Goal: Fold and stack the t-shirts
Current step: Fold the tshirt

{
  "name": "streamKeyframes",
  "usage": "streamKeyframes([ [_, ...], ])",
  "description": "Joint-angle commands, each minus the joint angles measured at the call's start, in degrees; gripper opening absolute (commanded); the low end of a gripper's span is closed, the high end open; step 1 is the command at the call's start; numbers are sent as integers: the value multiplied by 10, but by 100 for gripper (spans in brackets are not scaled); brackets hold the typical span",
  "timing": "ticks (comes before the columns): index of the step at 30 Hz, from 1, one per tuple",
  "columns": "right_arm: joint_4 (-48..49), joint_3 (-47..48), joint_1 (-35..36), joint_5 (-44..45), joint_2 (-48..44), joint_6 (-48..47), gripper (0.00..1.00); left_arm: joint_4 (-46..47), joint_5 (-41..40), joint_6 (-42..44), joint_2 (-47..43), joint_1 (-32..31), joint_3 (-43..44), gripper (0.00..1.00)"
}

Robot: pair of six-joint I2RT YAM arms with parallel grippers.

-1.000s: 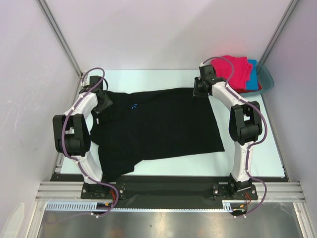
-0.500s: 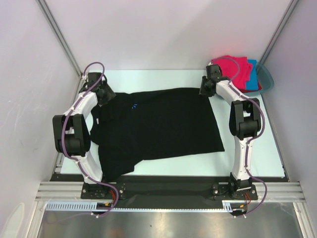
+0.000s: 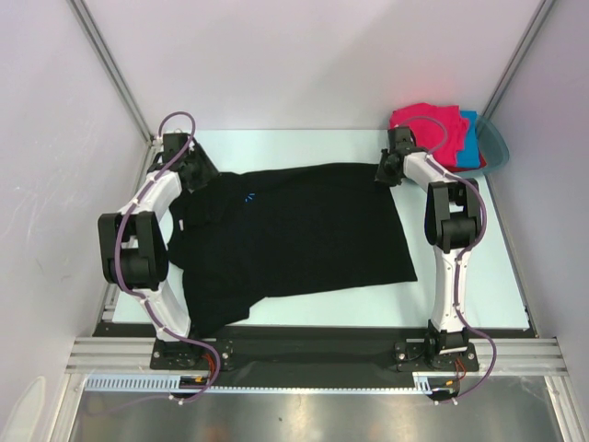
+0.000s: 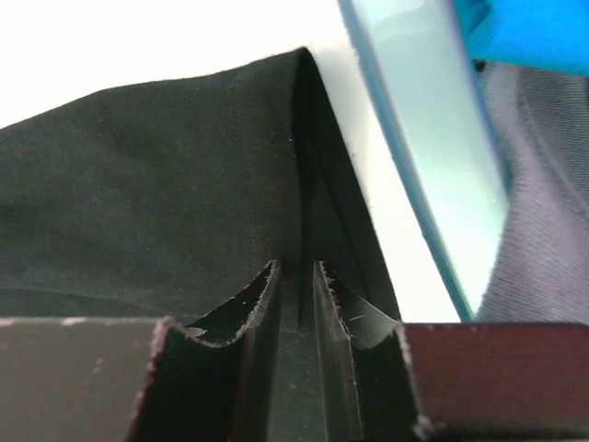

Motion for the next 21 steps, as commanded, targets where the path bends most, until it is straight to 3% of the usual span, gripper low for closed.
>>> streamKeyframes([
  [1, 14, 3, 0, -13, 1, 7, 26, 13, 14, 15, 5, -4, 14, 58],
  [9, 20, -9, 1, -39, 2, 15, 26, 6, 17, 18, 16, -4, 22, 58],
  [11, 18, -8, 1, -40, 4, 13, 22, 5, 18, 17, 19, -3, 22, 58],
  [12, 17, -9, 2, -39, 5, 13, 11, 5, 19, 17, 18, -4, 22, 58],
  [14, 16, -9, 1, -39, 5, 12, 0, 5, 19, 18, 20, -3, 22, 58],
  [21, 18, -18, 0, -44, -19, 0, 0, 1, 19, 20, 22, -4, 24, 57],
])
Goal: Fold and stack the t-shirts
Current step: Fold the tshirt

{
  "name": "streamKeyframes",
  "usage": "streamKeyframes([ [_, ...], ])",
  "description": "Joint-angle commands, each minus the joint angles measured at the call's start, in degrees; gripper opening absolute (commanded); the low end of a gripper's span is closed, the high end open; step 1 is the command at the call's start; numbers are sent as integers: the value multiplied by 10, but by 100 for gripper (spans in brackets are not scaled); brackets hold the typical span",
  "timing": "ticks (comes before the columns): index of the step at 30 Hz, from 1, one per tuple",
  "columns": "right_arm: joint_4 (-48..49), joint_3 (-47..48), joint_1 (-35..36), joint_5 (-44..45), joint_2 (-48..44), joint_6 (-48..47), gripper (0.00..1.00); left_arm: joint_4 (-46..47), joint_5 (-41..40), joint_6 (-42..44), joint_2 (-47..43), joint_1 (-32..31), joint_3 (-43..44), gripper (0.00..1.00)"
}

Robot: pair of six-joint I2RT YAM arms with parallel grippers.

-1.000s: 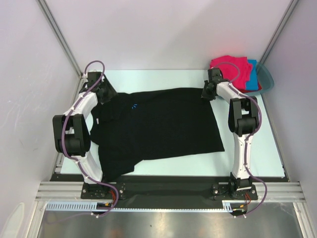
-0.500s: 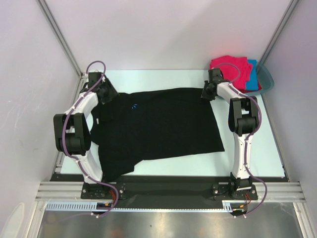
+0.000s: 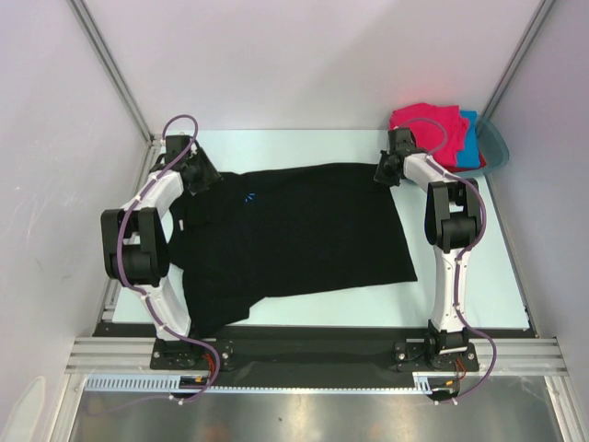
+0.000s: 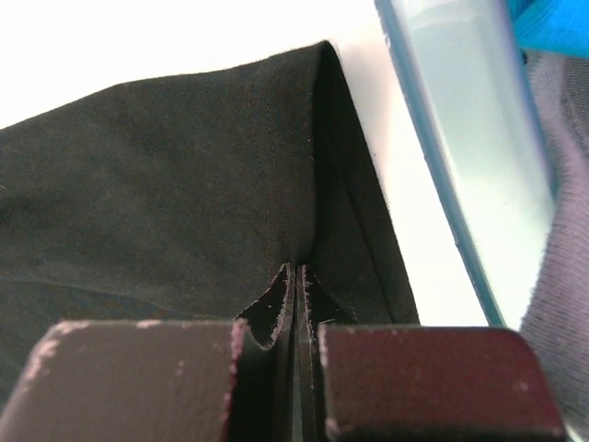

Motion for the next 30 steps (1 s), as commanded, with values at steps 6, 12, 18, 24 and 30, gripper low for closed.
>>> streamKeyframes([
  [6, 1, -14, 1, -21, -84, -27, 0, 6, 5, 11, 9, -3, 24, 57],
  [12, -13, -5, 0, -10, -134, -43, 0, -4, 2, 12, 22, -3, 35, 56],
  [18, -29, 2, -1, 13, -152, -50, 0, -6, 5, 13, 26, -4, 39, 56],
  [24, -28, -12, -3, 75, -167, -39, 0, -11, 7, 15, 31, -4, 47, 56],
  [30, -33, -6, -10, 116, -174, -35, 0, -15, 10, 17, 37, -4, 53, 56],
])
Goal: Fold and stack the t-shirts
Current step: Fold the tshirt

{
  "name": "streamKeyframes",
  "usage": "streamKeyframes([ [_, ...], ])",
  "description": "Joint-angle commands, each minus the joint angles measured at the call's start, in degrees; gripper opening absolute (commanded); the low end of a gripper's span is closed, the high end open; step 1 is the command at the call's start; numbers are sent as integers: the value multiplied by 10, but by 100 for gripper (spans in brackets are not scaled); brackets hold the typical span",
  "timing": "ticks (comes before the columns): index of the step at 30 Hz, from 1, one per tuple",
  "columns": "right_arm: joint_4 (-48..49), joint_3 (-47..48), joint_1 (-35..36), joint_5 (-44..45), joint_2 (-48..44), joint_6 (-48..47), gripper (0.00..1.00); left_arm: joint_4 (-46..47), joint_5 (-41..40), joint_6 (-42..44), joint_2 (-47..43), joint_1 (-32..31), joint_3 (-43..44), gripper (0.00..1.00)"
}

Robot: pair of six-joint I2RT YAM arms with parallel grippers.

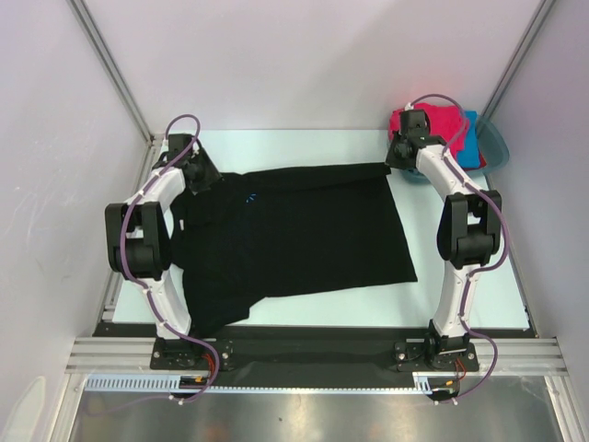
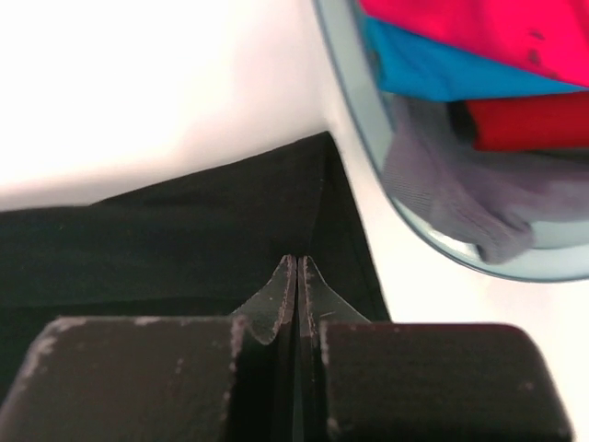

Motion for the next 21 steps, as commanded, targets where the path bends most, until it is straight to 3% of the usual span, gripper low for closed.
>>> streamKeyframes([
  [1, -3, 11, -9, 49, -39, 1, 0, -4, 8, 14, 4, -3, 24, 56],
  [8, -16, 20, -7, 43, -8, 0, 2, -6, 14, 18, 5, -3, 26, 56],
  [11, -24, 22, -1, 42, 9, -2, 31, -7, 6, 19, 7, -4, 25, 56],
  [12, -28, 23, 0, 43, 15, -2, 45, -8, 4, 19, 8, -4, 25, 56],
  [14, -30, 23, 6, 47, 16, -1, 60, -9, -7, 20, 11, -4, 28, 56],
  [21, -11, 7, 28, 36, -25, -13, 67, -13, -64, 33, 52, 2, 97, 60],
])
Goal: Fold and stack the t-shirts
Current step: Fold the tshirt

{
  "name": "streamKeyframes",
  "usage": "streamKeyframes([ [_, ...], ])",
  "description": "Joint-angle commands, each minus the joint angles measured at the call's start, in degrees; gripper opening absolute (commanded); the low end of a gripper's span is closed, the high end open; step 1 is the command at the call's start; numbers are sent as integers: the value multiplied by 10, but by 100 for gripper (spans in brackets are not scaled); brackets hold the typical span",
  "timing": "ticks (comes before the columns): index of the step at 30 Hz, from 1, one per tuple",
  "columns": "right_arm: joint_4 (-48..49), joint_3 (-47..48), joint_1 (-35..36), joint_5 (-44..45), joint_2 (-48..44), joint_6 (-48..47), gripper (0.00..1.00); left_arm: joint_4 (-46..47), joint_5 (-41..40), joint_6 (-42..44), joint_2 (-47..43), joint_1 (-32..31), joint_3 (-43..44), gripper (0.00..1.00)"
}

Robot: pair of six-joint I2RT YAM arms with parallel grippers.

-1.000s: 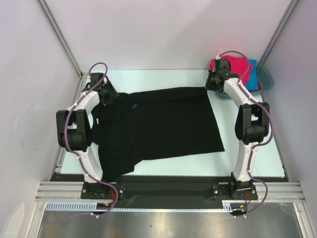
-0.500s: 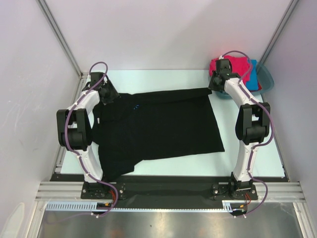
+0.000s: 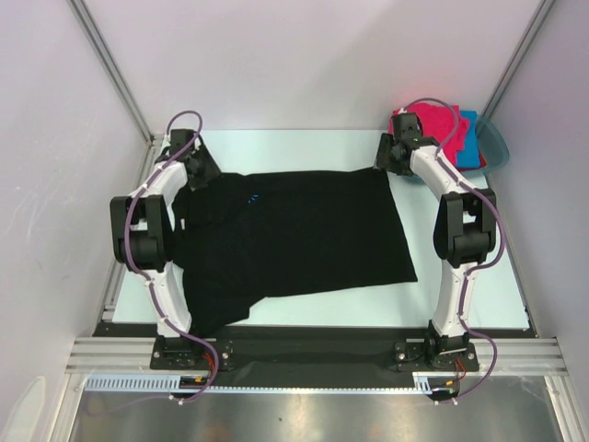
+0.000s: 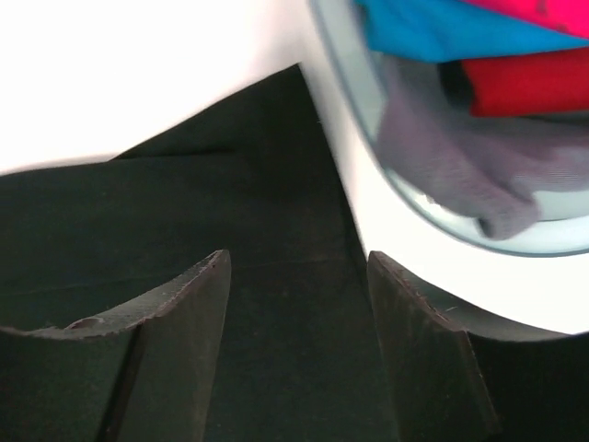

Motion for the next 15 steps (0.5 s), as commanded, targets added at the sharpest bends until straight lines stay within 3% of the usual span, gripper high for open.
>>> streamKeyframes([
  [1, 17, 6, 17, -5, -42, -12, 67, 7, -50, 22, 19, 4, 68, 61],
  [10, 25, 14, 27, -38, -40, -16, 69, -26, -188, 68, 114, 10, 203, 70],
  [15, 21, 24, 25, -43, -24, -17, 69, -52, -199, 77, 153, 18, 247, 70],
])
